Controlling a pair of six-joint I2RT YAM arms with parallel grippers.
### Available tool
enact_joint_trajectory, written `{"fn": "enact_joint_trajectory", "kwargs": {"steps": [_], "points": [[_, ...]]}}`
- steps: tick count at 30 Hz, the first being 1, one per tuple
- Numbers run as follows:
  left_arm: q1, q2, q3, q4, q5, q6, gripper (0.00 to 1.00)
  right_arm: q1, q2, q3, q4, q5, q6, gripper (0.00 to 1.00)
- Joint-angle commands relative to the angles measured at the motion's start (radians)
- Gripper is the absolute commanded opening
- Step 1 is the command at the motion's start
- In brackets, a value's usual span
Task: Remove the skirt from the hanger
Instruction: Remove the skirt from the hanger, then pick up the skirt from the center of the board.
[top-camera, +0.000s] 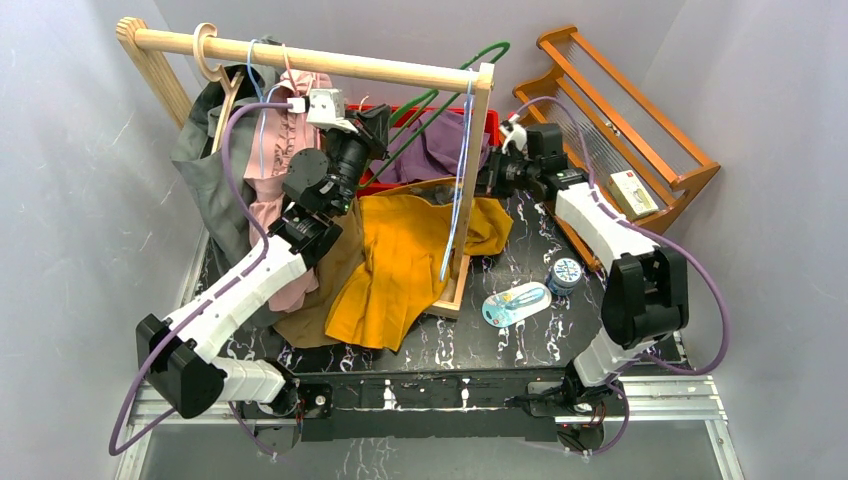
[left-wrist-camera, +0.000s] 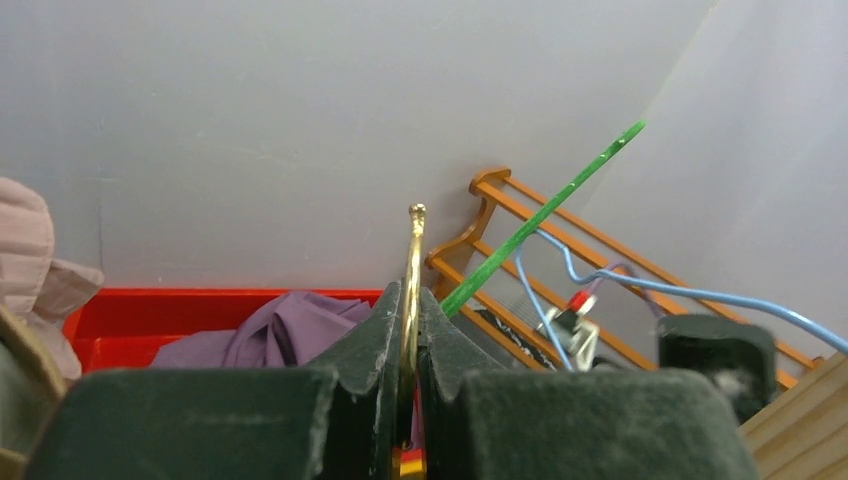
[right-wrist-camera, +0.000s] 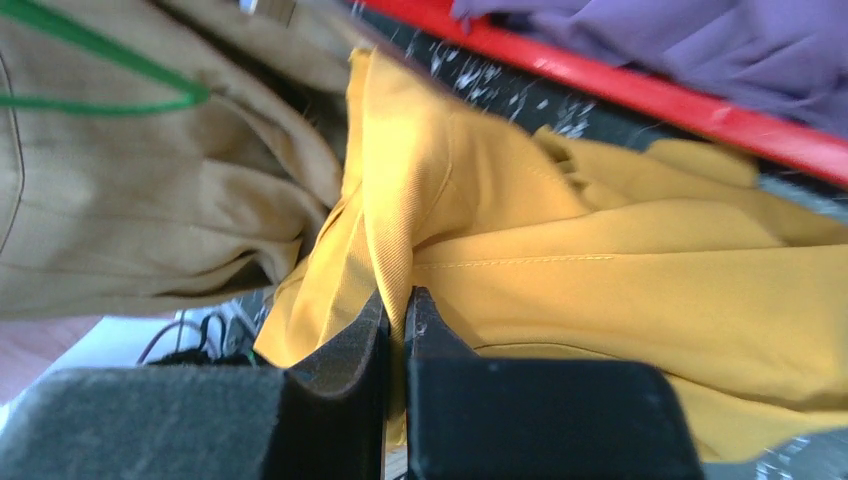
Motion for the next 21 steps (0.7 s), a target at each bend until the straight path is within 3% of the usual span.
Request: {"fn": "enact_joint_trajectory", "kwargs": {"steps": [1, 7, 13, 21], "points": [[0.0, -0.097, 0.011, -0.056, -0.016, -0.005, 0.0, -0.091, -0.124, 0.068, 0.021, 0.139, 0.02, 0.0], [0.0, -0.17, -0.001, -0.211, -0.059, -0.021, 0.0, -0.225, -0.224, 0.084, 0.082, 0.098, 0.048, 0.0], [0.0, -0.201, 0.0, -0.376, -0.165, -0.049, 0.0, -0.23, -0.239, 0.244, 0.116, 0.083, 0.036, 0.0], [0.0, -0.232, -0.014, -0.453, -0.148, -0.069, 0.0, -0.23, -0.176, 0.516, 0.218, 0.076, 0.091, 0.0]]}}
